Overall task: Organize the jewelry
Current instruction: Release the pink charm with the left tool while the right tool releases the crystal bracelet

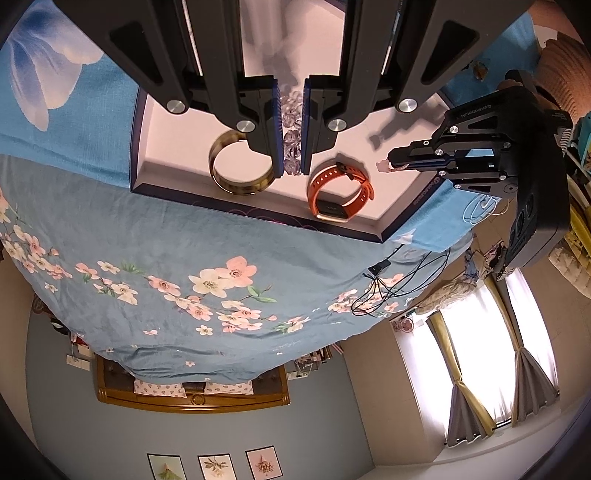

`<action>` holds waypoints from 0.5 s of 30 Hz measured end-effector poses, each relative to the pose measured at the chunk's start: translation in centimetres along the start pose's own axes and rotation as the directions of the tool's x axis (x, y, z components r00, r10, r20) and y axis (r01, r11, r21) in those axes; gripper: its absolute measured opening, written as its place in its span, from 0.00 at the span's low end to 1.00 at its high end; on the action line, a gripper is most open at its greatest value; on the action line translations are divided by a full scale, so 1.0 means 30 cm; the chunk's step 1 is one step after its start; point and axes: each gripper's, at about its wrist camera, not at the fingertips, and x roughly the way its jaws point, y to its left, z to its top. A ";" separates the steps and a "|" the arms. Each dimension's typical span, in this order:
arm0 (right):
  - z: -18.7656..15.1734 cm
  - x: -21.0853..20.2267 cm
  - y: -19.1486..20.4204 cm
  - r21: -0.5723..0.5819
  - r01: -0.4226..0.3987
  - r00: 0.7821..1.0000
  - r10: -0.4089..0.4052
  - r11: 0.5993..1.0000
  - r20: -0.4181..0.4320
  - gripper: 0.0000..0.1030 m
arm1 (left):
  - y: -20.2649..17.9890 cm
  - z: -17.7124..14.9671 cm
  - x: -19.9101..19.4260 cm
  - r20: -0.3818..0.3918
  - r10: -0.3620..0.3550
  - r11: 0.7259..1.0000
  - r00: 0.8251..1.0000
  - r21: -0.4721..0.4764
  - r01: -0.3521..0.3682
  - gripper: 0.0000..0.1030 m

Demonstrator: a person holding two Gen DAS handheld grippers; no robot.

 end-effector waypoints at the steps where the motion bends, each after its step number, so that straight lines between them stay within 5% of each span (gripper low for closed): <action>1: -0.001 0.002 -0.004 0.002 0.000 1.000 0.000 1.000 -0.002 0.07 | 0.000 0.000 0.005 -0.002 0.001 1.000 1.000 0.001 -0.001 0.03; 15: -0.027 0.041 -0.049 0.021 0.034 0.998 -0.033 0.999 -0.044 0.07 | 0.009 0.029 0.063 -0.035 0.005 1.000 0.999 -0.005 -0.005 0.03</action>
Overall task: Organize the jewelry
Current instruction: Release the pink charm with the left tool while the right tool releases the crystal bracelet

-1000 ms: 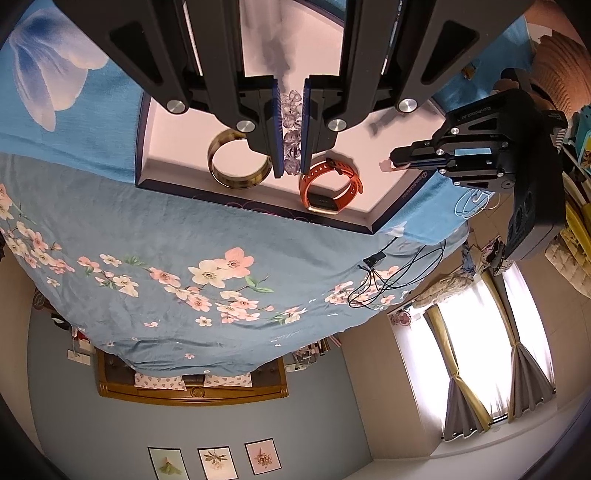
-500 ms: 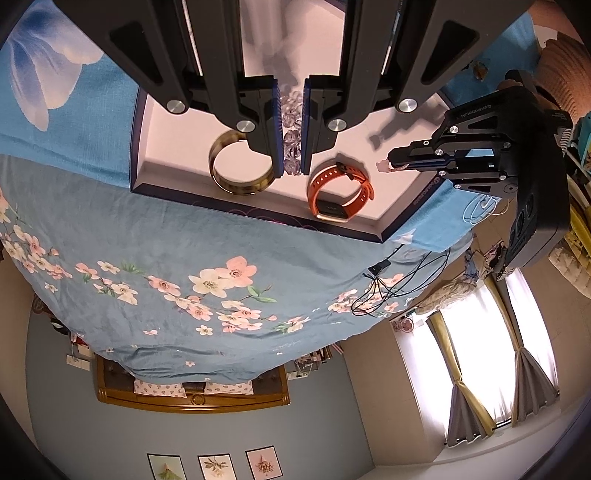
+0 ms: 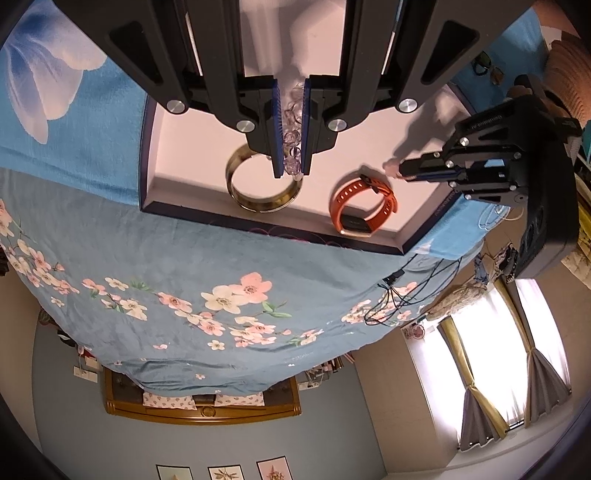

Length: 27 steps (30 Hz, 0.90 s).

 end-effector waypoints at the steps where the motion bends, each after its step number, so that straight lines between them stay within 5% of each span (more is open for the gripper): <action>1: -0.003 0.002 -0.002 0.000 0.001 1.000 -0.001 1.000 -0.005 0.07 | 0.002 0.003 0.003 -0.001 -0.001 1.000 1.000 -0.003 0.001 0.03; 14: -0.032 0.019 -0.021 0.010 0.035 0.998 -0.035 0.999 -0.053 0.12 | 0.026 0.013 -0.038 0.048 0.034 0.999 0.998 -0.038 -0.032 0.15; 20: -0.034 -0.033 -0.010 0.009 0.069 0.998 -0.068 0.998 -0.015 0.19 | 0.030 -0.009 -0.145 0.118 0.049 0.998 0.992 -0.038 -0.045 0.23; 27: -0.090 -0.184 0.115 -0.105 0.024 0.998 -0.018 0.994 0.059 0.31 | -0.003 -0.085 -0.294 0.182 0.038 0.999 0.983 0.011 -0.041 0.32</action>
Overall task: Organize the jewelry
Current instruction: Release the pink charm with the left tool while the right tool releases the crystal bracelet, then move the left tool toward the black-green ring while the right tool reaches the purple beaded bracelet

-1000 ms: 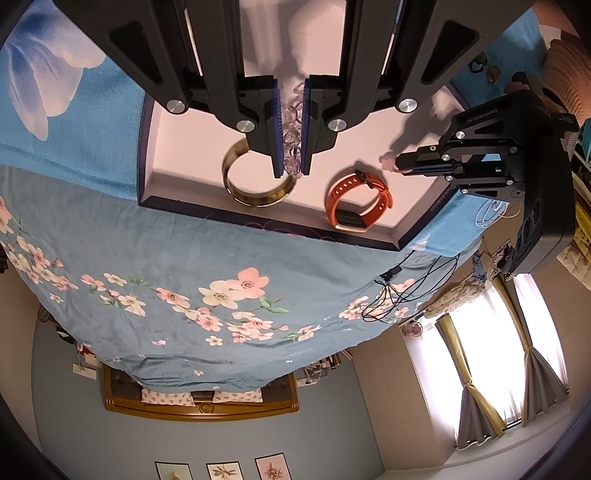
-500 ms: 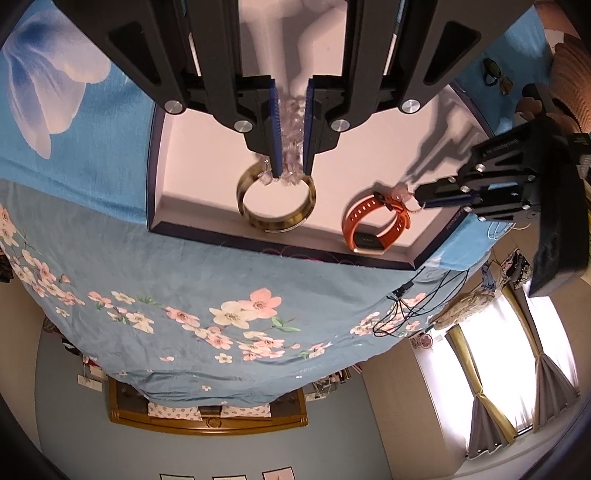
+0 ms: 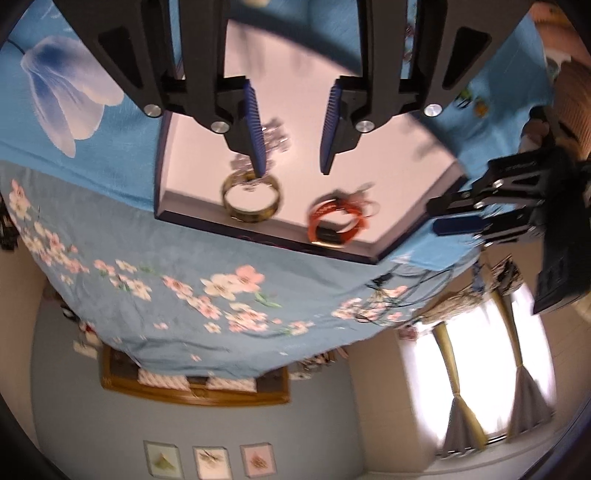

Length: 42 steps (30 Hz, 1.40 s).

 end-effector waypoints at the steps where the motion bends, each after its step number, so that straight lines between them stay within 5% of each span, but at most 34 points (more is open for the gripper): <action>1: -0.010 -0.024 0.021 -0.021 -0.007 1.000 0.007 1.000 0.008 0.32 | -0.005 -0.015 -0.025 0.007 -0.005 1.000 1.000 0.008 0.005 0.33; 6: -0.064 -0.102 0.087 -0.073 -0.041 0.999 0.041 0.997 0.008 0.35 | -0.025 -0.085 -0.113 0.021 -0.006 1.000 1.000 0.026 0.005 0.38; 17: -0.250 -0.056 0.150 -0.081 -0.052 0.988 0.039 0.995 -0.151 0.38 | -0.097 -0.265 -0.199 -0.026 -0.014 0.998 1.000 0.063 0.015 0.40; 34: -0.303 -0.021 0.179 -0.072 -0.037 0.980 0.022 0.997 -0.198 0.39 | -0.190 -0.365 -0.194 -0.081 -0.079 0.991 0.994 0.098 0.087 0.38; 40: -0.301 -0.019 0.206 -0.104 -0.063 0.979 0.041 0.993 -0.200 0.12 | -0.191 -0.365 -0.163 -0.113 -0.083 0.992 0.990 0.084 0.093 0.37; 42: -0.298 -0.020 0.211 -0.111 -0.059 0.980 0.037 0.992 -0.193 0.10 | -0.179 -0.365 -0.162 -0.114 -0.098 0.992 0.989 0.065 0.106 0.36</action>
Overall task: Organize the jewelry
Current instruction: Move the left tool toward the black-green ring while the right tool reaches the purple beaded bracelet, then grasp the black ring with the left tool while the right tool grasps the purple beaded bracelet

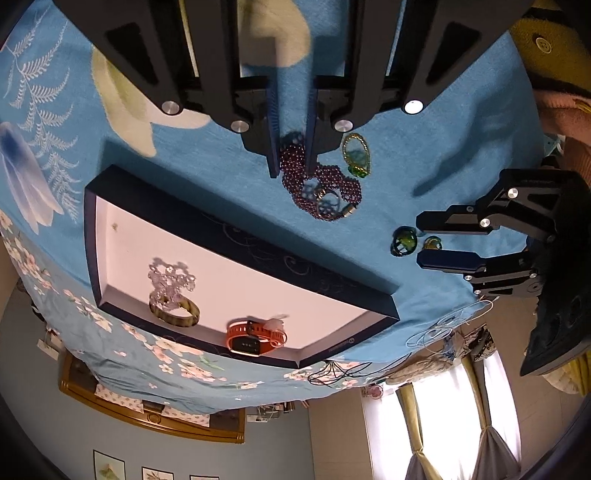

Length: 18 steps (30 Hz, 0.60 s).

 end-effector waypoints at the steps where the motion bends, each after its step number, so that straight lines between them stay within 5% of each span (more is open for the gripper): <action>1: 0.002 -0.002 0.002 -0.002 -0.002 1.000 0.002 1.000 0.004 0.10 | 0.005 -0.001 0.000 -0.002 0.000 1.000 1.000 -0.005 0.000 0.35; 7: 0.032 -0.062 0.016 0.006 -0.032 0.996 0.032 0.999 0.086 0.08 | 0.006 -0.002 0.010 -0.016 -0.003 1.000 1.000 -0.001 0.003 0.24; 18: 0.097 -0.105 0.044 0.002 -0.065 0.984 0.064 0.998 0.165 0.08 | 0.012 0.015 0.043 -0.035 0.034 0.999 0.999 0.003 -0.034 0.22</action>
